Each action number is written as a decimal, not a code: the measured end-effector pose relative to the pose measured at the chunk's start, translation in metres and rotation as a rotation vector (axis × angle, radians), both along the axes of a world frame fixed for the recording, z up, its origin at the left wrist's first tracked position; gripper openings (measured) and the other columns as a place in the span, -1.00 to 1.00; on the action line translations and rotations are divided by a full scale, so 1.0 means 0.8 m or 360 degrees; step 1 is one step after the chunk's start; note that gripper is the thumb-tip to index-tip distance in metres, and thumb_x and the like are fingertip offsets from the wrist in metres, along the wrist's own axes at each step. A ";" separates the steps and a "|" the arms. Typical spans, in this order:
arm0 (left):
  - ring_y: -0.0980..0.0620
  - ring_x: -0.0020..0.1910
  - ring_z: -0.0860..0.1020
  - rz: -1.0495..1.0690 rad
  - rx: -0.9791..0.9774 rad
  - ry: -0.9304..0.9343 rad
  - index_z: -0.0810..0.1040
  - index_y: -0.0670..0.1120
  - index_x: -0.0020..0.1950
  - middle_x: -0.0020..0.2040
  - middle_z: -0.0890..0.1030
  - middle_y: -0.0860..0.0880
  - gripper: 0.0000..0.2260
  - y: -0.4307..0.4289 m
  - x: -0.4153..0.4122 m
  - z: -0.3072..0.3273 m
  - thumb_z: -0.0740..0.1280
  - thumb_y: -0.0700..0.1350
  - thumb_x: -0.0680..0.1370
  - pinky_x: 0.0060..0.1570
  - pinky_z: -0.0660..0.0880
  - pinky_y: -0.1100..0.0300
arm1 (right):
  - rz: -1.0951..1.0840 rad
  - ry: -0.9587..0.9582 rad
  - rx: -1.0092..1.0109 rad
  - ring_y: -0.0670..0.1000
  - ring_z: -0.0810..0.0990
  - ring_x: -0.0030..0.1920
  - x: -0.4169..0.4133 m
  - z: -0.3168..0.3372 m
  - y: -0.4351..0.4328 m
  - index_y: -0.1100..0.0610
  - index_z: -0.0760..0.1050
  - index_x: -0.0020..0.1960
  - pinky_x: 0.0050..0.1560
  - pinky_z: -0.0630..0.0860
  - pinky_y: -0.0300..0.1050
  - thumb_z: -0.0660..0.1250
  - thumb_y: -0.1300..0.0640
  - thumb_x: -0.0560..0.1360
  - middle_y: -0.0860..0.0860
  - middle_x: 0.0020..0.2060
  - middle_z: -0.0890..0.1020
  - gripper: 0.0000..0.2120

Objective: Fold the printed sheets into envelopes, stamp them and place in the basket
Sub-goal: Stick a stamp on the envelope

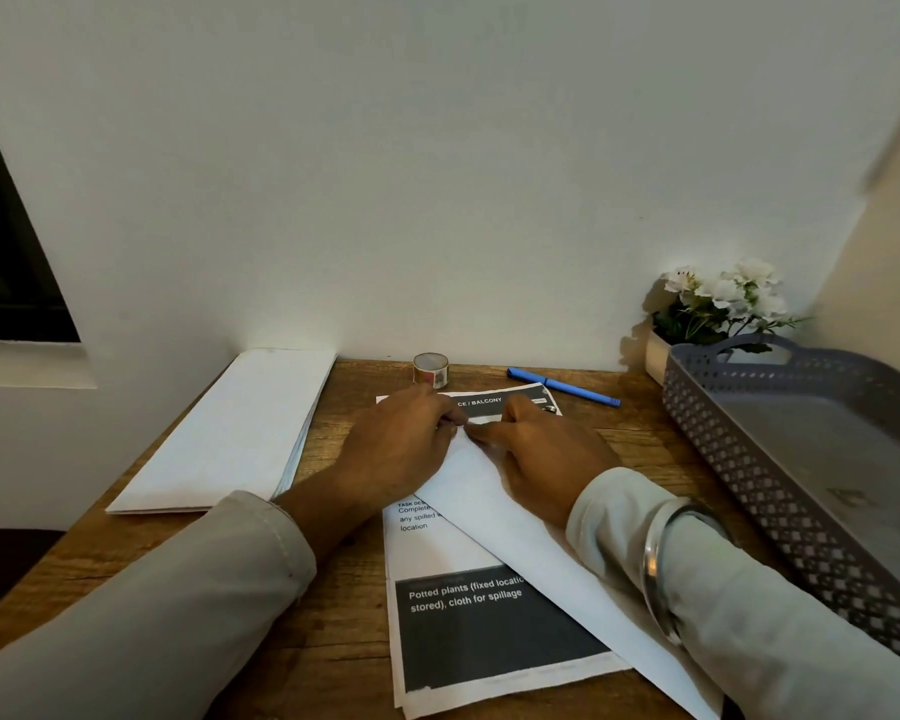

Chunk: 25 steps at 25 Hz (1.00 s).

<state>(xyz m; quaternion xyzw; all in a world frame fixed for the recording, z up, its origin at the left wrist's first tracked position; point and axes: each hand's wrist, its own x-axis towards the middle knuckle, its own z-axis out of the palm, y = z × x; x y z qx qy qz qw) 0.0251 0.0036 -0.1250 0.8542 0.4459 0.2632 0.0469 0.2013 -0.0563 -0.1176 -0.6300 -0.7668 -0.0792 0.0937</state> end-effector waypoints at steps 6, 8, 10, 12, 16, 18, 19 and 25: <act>0.06 0.11 0.55 0.0029 -0.0028 0.0067 0.61 0.09 0.26 0.19 0.61 0.03 -0.77 -0.003 0.001 0.009 0.30 0.02 0.62 -0.03 0.50 0.20 | 0.0081 0.0274 0.0018 0.00 0.56 0.01 0.014 0.002 0.001 -0.05 0.66 0.16 0.01 0.56 -0.06 0.28 0.11 0.61 -0.08 0.06 0.56 -0.78; 0.07 0.02 0.56 0.0085 -0.0167 0.0159 0.60 0.09 0.24 0.11 0.63 0.06 -0.68 -0.002 -0.002 0.019 0.38 0.18 0.54 -0.02 0.56 0.11 | 0.0100 0.0428 0.0024 -0.05 0.55 -0.01 0.018 0.000 0.002 -0.04 0.68 0.09 0.02 0.55 -0.09 0.31 0.21 0.55 -0.14 -0.01 0.56 -0.75; 0.10 -0.04 0.55 0.0154 -0.0412 0.0277 0.59 0.09 0.21 0.02 0.60 0.11 -0.54 -0.001 -0.003 0.034 0.45 0.30 0.42 -0.05 0.56 0.12 | 0.0075 0.0594 0.0019 -0.12 0.53 -0.09 0.019 0.000 0.004 -0.06 0.67 0.06 -0.03 0.50 -0.17 0.32 0.27 0.49 -0.18 -0.07 0.56 -0.70; 0.12 -0.07 0.53 0.0158 -0.0648 0.0273 0.62 0.05 0.14 -0.03 0.56 0.13 -0.56 0.003 -0.003 0.045 0.52 0.25 0.38 -0.10 0.50 0.18 | 0.0014 0.0821 -0.0003 -0.12 0.52 -0.19 0.020 -0.001 0.002 -0.08 0.62 0.09 -0.10 0.51 -0.15 0.33 0.30 0.45 -0.16 -0.07 0.59 -0.65; 0.06 -0.08 0.60 -0.0025 -0.0865 0.0024 0.69 0.01 -0.08 -0.09 0.65 0.10 -0.81 0.013 -0.015 0.047 0.51 0.10 0.46 -0.13 0.52 0.16 | -0.0100 0.1327 -0.0039 -0.05 0.60 -0.15 0.018 -0.003 -0.004 -0.11 0.54 0.16 -0.10 0.65 -0.01 0.40 0.15 0.41 -0.14 -0.05 0.62 -0.65; -0.02 -0.08 0.65 -0.0107 -0.0864 -0.0278 0.70 -0.02 -0.09 -0.13 0.69 0.06 -0.82 0.014 -0.022 0.053 0.48 0.08 0.50 0.00 0.58 0.03 | -0.0122 0.1455 -0.0083 -0.09 0.64 -0.12 0.019 0.006 -0.011 -0.09 0.52 0.24 -0.16 0.65 -0.11 0.42 0.12 0.45 -0.11 -0.05 0.65 -0.62; -0.08 -0.08 0.67 -0.0150 -0.0862 -0.0478 0.69 -0.06 -0.09 -0.14 0.71 0.00 -0.82 0.013 -0.024 0.057 0.47 0.05 0.51 0.01 0.59 -0.02 | -0.0116 0.1597 -0.0118 -0.08 0.67 -0.14 0.020 0.012 -0.015 -0.08 0.51 0.24 -0.18 0.66 -0.10 0.43 0.15 0.46 -0.06 -0.08 0.68 -0.62; -0.06 -0.26 0.68 -0.0150 -0.0891 -0.1317 0.68 -0.16 -0.07 -0.17 0.72 -0.14 -0.83 0.008 -0.033 0.071 0.46 -0.05 0.54 -0.32 0.59 0.16 | -0.0026 0.1871 -0.0178 0.09 0.62 -0.27 0.054 0.056 -0.034 0.12 0.47 0.05 -0.26 0.58 -0.05 0.47 0.38 0.44 0.12 -0.25 0.64 -0.69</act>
